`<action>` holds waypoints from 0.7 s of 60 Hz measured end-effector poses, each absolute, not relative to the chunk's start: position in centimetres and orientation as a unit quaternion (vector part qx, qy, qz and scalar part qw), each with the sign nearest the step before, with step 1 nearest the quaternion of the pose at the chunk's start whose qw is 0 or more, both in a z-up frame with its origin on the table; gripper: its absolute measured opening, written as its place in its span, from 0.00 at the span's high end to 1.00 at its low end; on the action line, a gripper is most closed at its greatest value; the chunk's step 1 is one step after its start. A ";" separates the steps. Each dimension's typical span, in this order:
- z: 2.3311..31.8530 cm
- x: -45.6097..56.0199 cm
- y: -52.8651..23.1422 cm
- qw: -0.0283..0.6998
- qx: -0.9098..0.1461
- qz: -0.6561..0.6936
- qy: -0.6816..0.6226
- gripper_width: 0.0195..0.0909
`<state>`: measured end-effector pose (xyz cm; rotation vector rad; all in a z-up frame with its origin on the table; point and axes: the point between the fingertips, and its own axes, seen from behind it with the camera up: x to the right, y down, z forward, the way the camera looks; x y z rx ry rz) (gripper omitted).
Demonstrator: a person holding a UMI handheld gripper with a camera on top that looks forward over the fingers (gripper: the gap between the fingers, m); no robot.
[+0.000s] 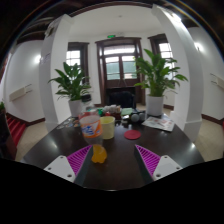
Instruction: Pour water
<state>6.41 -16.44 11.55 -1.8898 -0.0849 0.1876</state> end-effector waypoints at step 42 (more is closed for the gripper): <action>12.3 -2.1 -4.4 0.651 -0.752 0.082 -0.069 0.56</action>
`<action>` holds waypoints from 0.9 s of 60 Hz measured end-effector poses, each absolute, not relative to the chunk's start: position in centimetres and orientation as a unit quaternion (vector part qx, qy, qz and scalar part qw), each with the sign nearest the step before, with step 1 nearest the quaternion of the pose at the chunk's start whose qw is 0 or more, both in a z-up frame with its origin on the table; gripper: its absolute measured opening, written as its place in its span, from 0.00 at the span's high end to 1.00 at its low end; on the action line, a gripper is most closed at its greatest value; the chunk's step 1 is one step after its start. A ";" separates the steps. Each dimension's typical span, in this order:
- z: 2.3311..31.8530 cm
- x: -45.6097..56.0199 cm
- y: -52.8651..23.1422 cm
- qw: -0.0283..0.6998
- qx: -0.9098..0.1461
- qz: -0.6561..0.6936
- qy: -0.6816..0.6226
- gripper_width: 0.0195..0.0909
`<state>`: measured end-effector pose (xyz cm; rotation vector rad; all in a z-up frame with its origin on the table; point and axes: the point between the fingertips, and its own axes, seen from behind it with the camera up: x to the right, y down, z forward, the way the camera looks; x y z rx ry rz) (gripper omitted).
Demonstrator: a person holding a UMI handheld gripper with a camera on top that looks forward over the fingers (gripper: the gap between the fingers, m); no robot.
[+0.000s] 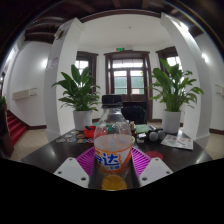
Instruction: Pour water
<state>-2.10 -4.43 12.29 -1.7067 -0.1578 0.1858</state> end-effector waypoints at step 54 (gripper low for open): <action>14.7 10.8 5.0 0.507 -0.651 -0.373 -0.424 0.80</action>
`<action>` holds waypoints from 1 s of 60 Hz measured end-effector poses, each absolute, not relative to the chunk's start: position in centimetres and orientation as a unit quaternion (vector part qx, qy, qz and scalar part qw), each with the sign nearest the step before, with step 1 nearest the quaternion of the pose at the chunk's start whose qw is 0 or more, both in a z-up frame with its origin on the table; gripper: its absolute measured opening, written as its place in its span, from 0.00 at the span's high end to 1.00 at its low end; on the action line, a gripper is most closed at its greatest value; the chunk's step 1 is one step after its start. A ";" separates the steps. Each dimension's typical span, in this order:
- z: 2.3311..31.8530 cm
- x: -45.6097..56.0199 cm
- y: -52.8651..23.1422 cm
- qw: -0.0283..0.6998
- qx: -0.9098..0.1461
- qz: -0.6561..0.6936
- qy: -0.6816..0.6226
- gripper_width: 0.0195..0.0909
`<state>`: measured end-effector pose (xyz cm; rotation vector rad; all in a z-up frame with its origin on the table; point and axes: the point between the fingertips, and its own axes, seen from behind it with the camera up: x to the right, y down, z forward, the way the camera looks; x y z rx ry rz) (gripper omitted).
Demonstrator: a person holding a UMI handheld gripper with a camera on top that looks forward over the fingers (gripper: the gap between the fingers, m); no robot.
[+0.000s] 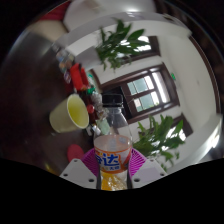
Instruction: Pour water
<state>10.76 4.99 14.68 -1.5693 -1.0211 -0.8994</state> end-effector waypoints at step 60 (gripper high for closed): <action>18.8 11.8 12.7 0.453 -0.529 -0.499 -0.515 0.79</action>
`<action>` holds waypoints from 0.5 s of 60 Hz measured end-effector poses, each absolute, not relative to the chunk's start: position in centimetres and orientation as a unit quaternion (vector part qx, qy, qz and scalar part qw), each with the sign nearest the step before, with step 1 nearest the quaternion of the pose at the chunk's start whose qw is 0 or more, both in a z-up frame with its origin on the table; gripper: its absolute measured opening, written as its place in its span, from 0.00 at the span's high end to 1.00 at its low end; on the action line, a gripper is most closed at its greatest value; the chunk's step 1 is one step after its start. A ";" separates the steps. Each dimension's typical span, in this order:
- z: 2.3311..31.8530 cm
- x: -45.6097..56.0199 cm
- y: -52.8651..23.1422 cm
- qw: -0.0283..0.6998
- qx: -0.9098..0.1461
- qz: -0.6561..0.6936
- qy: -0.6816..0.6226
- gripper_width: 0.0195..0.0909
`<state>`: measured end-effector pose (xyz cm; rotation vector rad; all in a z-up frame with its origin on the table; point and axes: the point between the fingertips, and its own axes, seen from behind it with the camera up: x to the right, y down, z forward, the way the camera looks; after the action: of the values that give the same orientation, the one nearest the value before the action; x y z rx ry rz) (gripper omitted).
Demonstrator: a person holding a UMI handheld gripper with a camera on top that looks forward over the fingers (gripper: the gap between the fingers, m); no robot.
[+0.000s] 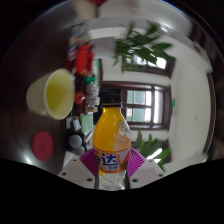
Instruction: Pour water
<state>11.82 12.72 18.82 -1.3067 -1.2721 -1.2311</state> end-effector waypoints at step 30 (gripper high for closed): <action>17.4 10.9 12.5 0.634 -0.761 0.072 -0.118 0.77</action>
<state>10.88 12.50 17.44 -1.7407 -0.2688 0.1649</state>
